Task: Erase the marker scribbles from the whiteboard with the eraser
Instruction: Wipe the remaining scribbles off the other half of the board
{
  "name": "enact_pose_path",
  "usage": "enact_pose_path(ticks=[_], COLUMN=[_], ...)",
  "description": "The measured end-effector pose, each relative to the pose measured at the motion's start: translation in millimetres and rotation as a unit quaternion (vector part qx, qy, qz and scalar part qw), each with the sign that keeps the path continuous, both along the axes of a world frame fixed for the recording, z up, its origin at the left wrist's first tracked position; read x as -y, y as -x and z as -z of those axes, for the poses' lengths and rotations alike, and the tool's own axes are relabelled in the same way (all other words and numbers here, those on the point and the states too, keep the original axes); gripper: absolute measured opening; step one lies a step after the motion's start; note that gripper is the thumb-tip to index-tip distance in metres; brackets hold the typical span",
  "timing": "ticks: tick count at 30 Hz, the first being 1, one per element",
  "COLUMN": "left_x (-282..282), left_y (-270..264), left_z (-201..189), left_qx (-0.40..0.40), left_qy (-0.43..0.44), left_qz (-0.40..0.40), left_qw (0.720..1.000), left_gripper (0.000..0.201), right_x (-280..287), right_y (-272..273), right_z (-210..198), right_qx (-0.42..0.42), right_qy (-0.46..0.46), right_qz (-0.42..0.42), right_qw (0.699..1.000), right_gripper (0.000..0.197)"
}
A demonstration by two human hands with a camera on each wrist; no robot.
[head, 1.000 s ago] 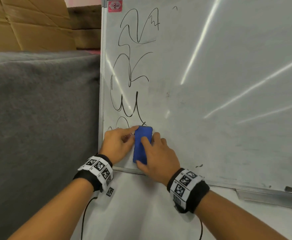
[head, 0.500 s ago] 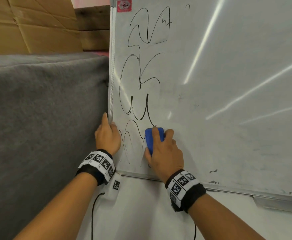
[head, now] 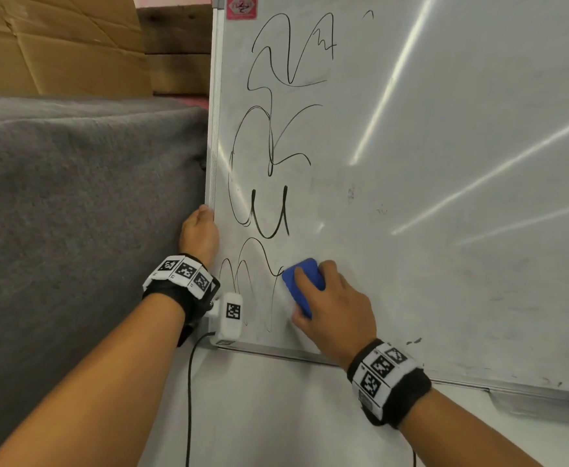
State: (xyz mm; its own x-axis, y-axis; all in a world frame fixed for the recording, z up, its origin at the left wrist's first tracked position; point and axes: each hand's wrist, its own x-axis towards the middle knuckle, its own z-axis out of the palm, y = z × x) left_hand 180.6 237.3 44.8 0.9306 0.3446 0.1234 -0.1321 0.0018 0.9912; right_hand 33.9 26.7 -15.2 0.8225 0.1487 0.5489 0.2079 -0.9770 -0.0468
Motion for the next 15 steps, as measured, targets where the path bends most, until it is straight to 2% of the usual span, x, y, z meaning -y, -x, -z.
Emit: enact_pose_path(ticks=[3,6,9,11,15], left_x=[-5,-8,-8,-7,-6], left_y=[-8,-10,-8,-6,-4], left_z=[7,10,9,7,4], left_qx=[0.000,-0.004,-0.002,-0.006,-0.004], left_qy=[0.017,0.020,0.030,0.031,0.041], left_qz=[0.020,0.031,0.040,0.039,0.039], left_qw=[1.000,0.999,0.999,0.999,0.998], left_gripper=[0.054,0.055,0.048,0.041,0.029], right_x=[6,6,3,2,8], right_y=[-4,-25,-40,-36,-13], right_z=[-12,-48,-73,-65,-12], right_qx=[0.027,0.079,0.098,0.089,0.036], right_qy=[0.013,-0.009,-0.011,-0.008,0.063], right_qz=[-0.012,-0.009,-0.006,-0.023,-0.095], right_qw=[0.999,0.997,0.995,0.996,0.993], right_gripper=[0.050,0.047,0.045,0.047,0.055])
